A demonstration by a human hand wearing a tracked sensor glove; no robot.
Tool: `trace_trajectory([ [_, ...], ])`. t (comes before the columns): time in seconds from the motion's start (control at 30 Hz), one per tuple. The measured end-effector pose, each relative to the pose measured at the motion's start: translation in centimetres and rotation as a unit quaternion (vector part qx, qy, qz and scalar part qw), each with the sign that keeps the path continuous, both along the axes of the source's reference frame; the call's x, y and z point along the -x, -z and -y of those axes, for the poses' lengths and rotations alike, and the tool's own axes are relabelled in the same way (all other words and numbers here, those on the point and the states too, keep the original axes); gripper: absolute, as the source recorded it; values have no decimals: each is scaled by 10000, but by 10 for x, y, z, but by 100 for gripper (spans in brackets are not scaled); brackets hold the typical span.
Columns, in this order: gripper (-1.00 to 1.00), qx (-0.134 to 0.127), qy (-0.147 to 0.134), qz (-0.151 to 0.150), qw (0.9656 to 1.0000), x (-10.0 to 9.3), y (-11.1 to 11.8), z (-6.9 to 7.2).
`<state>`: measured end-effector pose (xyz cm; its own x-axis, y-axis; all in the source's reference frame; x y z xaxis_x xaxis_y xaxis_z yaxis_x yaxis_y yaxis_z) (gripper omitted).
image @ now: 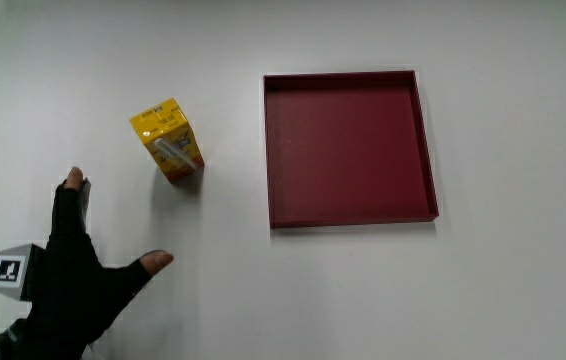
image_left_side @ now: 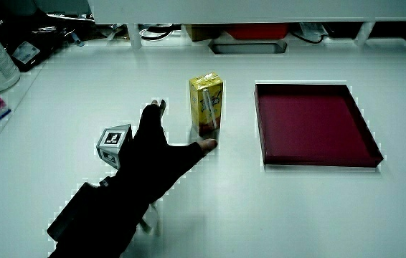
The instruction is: Pick ice redtea
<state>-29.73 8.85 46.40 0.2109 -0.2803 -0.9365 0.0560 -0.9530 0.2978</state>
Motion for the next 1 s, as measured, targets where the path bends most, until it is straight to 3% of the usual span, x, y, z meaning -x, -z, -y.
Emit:
trace_trajectory([
  [0.13, 0, -26, -37, 197, 9998, 7, -13, 8],
  [0.2, 0, -51, -4, 11, 10000, 0, -7, 16],
  [0.33, 0, -50, -57, 55, 10000, 2, -16, 27],
  [0.4, 0, -62, -75, -108, 9999, -3, -14, 33],
  [1.0, 0, 93, -100, -415, 9990, -14, -47, 84],
])
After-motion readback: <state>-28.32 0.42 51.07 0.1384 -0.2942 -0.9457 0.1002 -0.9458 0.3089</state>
